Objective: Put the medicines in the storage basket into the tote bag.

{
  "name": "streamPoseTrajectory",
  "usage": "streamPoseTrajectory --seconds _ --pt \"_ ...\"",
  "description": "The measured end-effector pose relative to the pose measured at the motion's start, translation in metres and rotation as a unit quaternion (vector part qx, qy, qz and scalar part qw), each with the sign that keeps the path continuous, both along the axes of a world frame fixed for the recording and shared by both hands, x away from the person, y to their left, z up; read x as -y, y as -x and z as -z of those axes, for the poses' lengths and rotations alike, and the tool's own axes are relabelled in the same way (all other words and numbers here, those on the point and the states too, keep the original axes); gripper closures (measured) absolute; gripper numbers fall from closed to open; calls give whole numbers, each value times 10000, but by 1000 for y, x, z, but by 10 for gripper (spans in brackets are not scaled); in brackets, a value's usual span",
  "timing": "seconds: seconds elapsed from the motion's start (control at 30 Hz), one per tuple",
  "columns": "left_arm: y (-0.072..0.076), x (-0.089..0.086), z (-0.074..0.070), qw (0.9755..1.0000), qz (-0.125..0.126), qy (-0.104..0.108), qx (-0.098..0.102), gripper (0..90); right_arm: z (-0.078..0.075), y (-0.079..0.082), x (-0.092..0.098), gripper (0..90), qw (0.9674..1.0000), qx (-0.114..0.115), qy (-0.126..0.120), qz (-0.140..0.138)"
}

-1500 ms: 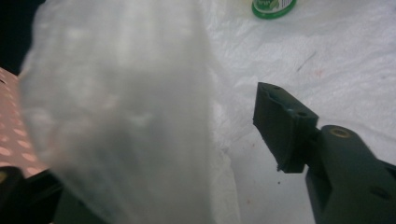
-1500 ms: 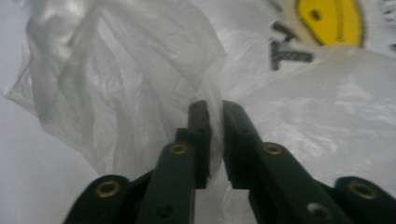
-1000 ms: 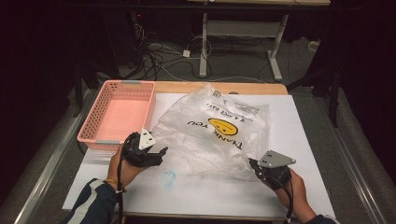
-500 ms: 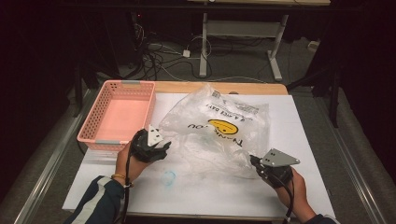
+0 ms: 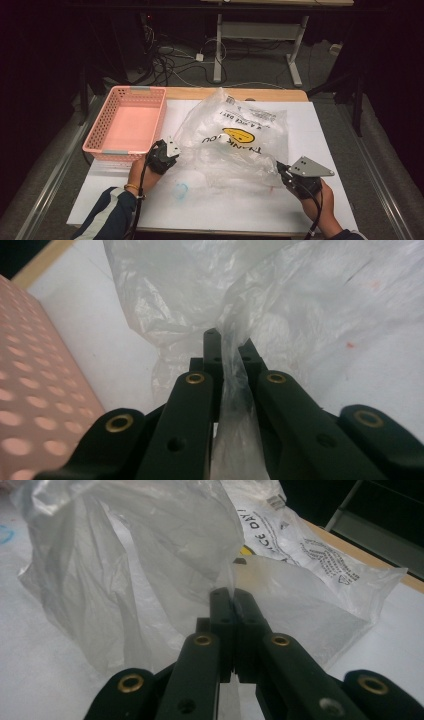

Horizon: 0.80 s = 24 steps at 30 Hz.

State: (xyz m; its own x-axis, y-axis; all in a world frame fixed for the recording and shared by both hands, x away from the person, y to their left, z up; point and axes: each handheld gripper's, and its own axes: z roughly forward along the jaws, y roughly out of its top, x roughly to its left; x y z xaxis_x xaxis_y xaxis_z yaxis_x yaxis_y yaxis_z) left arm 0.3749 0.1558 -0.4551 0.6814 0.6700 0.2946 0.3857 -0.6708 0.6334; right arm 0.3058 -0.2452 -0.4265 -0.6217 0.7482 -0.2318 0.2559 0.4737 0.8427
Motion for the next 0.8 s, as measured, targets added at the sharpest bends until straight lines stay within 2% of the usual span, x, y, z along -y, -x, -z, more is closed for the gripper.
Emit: streamPoseTrajectory --seconds 0.1,0.17,0.23,0.3,0.33,0.5,0.6,0.8 --pt "8 -5 -10 9998 77 125 120 868 -2 1 1 900 10000 39 -36 14" --pt "16 -13 -18 9988 218 301 315 866 -6 2 3 900 9999 93 -108 20" --pt "19 -14 -21 9988 174 269 365 865 -8 3 3 900 9998 126 -127 38" --pt "24 -18 -26 9985 206 331 395 865 -14 5 4 900 9995 226 -215 36" --pt "27 -22 -31 9980 189 381 477 865 -16 6 4 900 9994 271 -228 31" --pt "30 -25 -38 9967 192 546 568 865 -24 6 5 900 9987 399 -313 44" --pt "30 -24 -39 9960 284 597 604 865 -28 3 4 900 9981 501 -355 31" --pt "27 -22 -33 9951 521 671 515 865 -25 -1 0 900 9985 423 -333 17"
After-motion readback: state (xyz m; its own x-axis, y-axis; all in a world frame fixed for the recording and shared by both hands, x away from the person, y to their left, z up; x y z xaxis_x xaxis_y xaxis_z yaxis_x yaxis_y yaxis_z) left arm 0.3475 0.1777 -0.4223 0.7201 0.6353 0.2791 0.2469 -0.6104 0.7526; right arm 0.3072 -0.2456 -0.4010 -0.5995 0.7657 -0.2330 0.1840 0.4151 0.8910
